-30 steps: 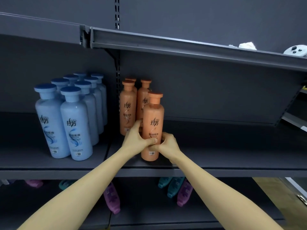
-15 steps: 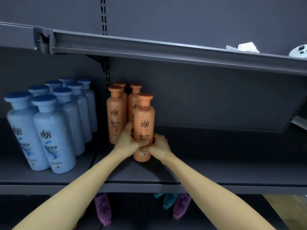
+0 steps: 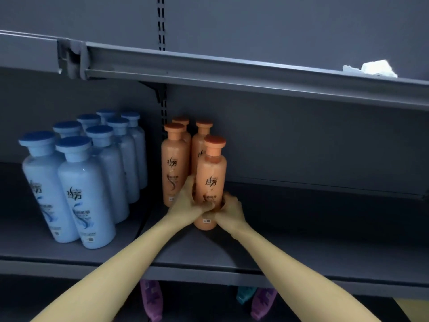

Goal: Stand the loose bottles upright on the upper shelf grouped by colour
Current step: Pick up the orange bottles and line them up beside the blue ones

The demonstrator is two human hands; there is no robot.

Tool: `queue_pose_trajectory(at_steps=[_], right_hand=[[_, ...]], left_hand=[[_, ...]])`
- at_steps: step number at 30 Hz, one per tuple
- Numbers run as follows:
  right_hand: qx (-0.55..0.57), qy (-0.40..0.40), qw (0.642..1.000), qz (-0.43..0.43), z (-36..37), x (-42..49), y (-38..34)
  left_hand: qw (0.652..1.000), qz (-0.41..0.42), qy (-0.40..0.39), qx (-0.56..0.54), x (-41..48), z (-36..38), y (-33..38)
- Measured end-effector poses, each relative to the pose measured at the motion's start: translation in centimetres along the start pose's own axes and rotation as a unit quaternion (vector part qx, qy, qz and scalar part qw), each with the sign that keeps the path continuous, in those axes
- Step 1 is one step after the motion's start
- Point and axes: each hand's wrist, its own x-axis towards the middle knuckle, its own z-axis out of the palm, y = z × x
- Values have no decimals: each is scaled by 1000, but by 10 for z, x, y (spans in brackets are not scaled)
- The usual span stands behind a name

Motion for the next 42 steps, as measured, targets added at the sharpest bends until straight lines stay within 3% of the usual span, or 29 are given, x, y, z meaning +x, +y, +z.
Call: queue_pose_trajectory(at_steps=[15,31,36,42], right_hand=[[30,13,999,17,12,-9,1],[-25,68,997,24,15,-7,-2],[-25,87,996,26,20,-2,-3],[-44,116,992,12,29,11,-8]], left_hand=[[999,-6,-16,-29,-3,-13,-19],[983,-36,180,-7,10,-47,-44],[988,-58,140,-4,25,-53,-49],[994,-24,106,-21,30,-53,-45]])
